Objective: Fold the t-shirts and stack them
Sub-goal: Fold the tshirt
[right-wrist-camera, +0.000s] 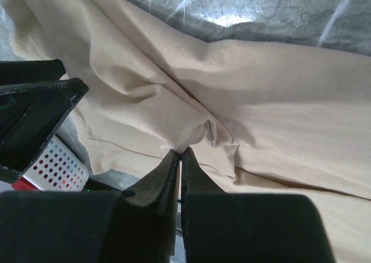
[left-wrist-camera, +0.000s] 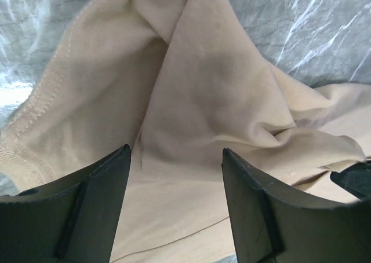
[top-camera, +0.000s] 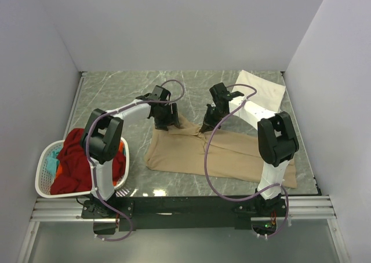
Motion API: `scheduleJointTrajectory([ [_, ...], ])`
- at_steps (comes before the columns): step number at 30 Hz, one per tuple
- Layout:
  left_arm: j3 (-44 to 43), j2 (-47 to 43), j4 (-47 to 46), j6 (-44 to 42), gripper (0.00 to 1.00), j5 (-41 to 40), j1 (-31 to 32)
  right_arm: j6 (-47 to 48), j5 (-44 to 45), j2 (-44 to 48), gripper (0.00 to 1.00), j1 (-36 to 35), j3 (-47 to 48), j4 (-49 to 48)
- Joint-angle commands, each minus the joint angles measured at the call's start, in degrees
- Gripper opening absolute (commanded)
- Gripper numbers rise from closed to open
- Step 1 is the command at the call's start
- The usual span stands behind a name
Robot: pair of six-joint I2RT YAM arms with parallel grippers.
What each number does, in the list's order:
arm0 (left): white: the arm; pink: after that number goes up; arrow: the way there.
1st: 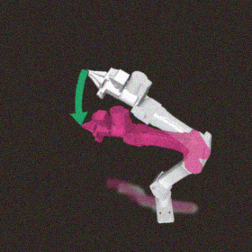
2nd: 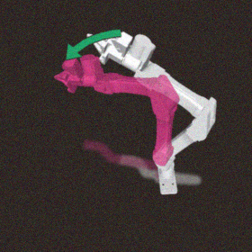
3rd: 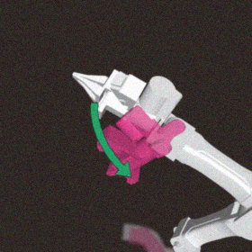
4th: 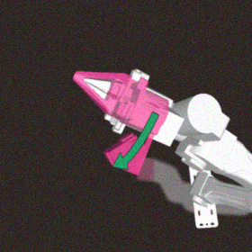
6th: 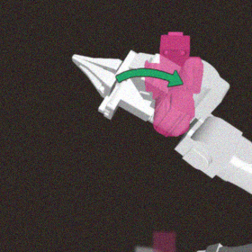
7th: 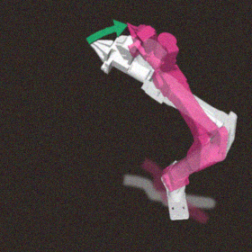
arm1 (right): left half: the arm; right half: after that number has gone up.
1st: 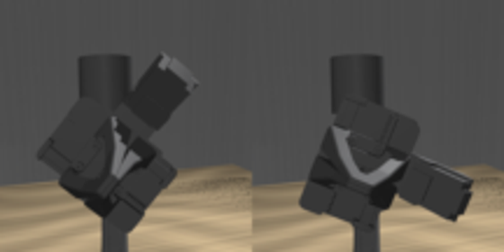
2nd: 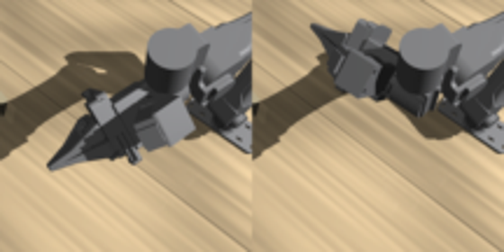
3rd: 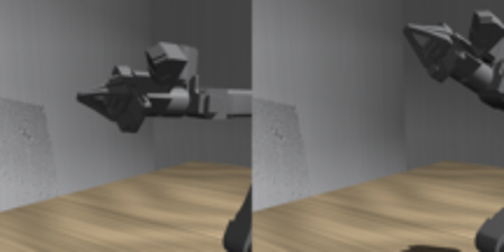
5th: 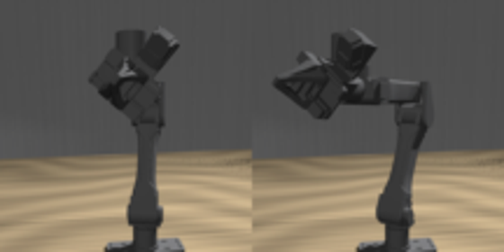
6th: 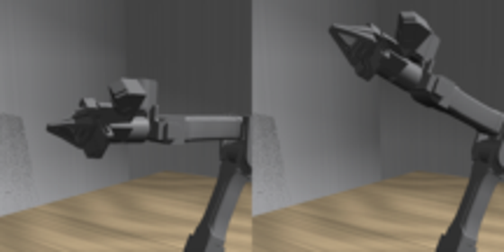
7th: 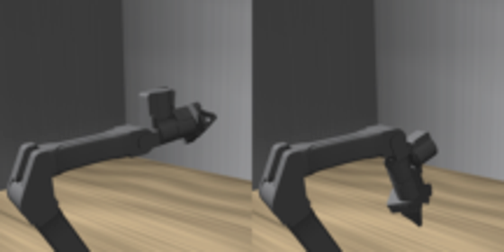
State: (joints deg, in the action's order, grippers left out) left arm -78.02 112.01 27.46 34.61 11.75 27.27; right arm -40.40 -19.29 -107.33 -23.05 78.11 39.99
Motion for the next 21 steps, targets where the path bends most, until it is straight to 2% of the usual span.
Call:
scheduleJointTrajectory([
  [1, 0.6, -2.0, -0.7, 0.7, 0.70, -0.6, 0.4, 0.7, -0.8, 1.0, 0.02, 0.4, -0.2, -1.1],
  [6, 1.3, -1.2, -3.5, 2.0, 0.67, 4.2, 0.9, 0.7, -0.7, 1.6, 0.02, 0.3, -1.0, -1.2],
  [9, 1.5, -0.3, -4.0, 2.6, 0.59, 5.4, 1.0, 0.8, -0.7, 2.0, 0.02, 0.3, -1.6, -1.3],
  [10, 1.4, -0.2, -3.9, 2.7, 0.51, 5.3, 1.1, 0.8, -0.6, 2.4, 0.02, 0.4, -1.7, -1.2],
  [12, 1.3, -0.6, -3.4, 2.8, 0.41, 4.9, 1.2, 0.9, -0.4, 2.6, 0.02, 0.3, -2.0, -1.1],
  [13, 1.2, -1.3, -3.1, 3.0, 0.31, 4.0, 1.3, 1.0, -0.4, 2.9, 0.02, 0.4, -2.0, -1.0],
  [15, 0.2, -2.2, -1.7, 3.4, 0.21, 3.1, 1.2, 1.2, -0.3, 3.3, 0.02, 0.3, -2.1, -0.7],
  [16, -0.4, -2.9, -1.0, 3.4, 0.12, 2.7, 1.2, 1.3, -0.2, 3.6, 0.02, 0.3, -2.2, -0.8],
  [19, -2.7, -4.0, 1.5, 4.1, 0.01, 2.7, 1.2, 1.4, -0.1, 4.0, 0.01, 0.3, -2.3, -0.6],
  [21, -5.0, -4.0, 2.9, 4.8, 0.00, 2.8, 1.1, 1.5, 0.1, 3.9, 0.01, 0.3, -2.2, -0.4],
])
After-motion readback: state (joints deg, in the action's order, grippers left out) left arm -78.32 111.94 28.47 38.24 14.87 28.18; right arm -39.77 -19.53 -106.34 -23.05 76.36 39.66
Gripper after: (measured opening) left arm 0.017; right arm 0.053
